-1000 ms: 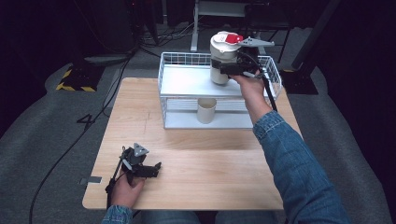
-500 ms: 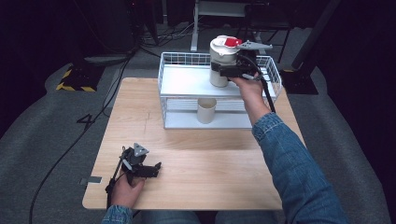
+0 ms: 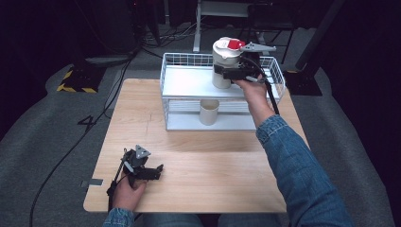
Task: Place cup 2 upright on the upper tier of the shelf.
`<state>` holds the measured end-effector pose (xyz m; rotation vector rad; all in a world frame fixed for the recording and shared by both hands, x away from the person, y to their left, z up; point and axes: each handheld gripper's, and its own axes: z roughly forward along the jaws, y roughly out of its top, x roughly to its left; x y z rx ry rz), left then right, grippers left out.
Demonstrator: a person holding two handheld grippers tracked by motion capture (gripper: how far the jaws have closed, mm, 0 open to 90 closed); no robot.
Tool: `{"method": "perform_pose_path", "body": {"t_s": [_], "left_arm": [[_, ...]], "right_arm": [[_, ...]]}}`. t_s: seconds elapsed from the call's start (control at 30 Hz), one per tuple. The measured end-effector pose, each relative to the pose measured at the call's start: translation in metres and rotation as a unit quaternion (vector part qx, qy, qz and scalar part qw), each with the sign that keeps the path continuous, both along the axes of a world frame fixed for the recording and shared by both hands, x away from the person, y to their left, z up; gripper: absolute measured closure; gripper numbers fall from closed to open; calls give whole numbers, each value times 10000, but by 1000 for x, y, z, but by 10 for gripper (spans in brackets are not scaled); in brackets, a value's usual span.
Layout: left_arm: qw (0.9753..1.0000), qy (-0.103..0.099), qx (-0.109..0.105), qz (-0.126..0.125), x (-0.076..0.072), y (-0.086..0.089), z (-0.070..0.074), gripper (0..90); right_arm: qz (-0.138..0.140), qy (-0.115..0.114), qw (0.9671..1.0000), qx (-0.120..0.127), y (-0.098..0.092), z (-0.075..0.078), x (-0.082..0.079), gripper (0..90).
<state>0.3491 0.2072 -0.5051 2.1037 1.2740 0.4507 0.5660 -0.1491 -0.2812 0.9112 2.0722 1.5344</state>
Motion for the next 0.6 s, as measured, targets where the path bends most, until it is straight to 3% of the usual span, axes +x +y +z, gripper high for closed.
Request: {"method": "perform_pose_path", "body": {"t_s": [0.5, 0.6], "left_arm": [[10000, -29, 0, 11, 0, 0, 0, 38], [10000, -30, -2, 14, 0, 0, 0, 38]], "right_arm": [[13, -36, 9999, 100, 0, 0, 1, 94], [-29, -79, 9999, 62, -1, 2, -1, 39]]}}
